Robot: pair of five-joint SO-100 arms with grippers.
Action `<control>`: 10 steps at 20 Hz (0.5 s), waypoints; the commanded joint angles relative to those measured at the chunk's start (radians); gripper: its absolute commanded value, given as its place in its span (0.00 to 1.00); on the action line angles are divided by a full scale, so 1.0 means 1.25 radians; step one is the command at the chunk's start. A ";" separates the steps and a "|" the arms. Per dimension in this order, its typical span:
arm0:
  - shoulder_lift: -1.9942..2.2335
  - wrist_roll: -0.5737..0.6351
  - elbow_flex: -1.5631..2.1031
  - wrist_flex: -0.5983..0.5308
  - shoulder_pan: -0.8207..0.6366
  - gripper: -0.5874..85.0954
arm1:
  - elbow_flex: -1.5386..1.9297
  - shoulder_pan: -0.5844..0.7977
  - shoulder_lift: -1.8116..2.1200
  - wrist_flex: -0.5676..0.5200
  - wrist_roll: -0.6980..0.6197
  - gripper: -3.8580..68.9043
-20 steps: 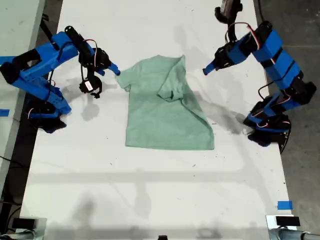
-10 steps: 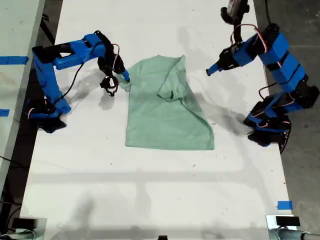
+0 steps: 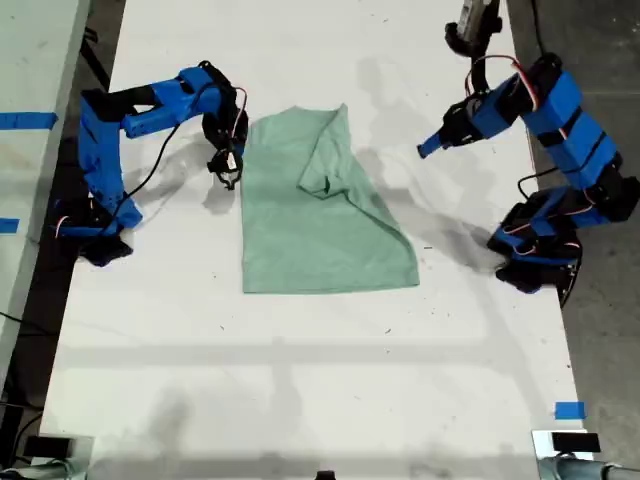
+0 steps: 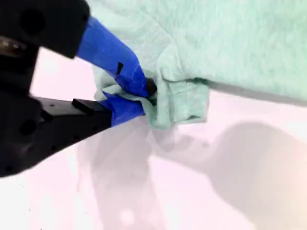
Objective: Fold tshirt
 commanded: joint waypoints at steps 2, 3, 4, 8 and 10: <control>0.180 -0.002 0.032 0.042 -0.058 0.01 | 0.010 0.007 0.048 -0.025 0.004 0.31; 0.263 -0.002 0.071 0.028 -0.080 0.01 | 0.020 0.007 0.056 -0.026 0.007 0.31; 0.322 -0.001 0.087 0.022 -0.087 0.01 | 0.032 0.007 0.065 -0.028 0.007 0.31; 0.326 -0.031 0.016 0.006 0.020 0.01 | 0.069 0.013 0.075 -0.047 0.011 0.30; 0.276 -0.052 -0.096 0.001 0.079 0.01 | 0.072 0.013 0.075 -0.053 0.017 0.30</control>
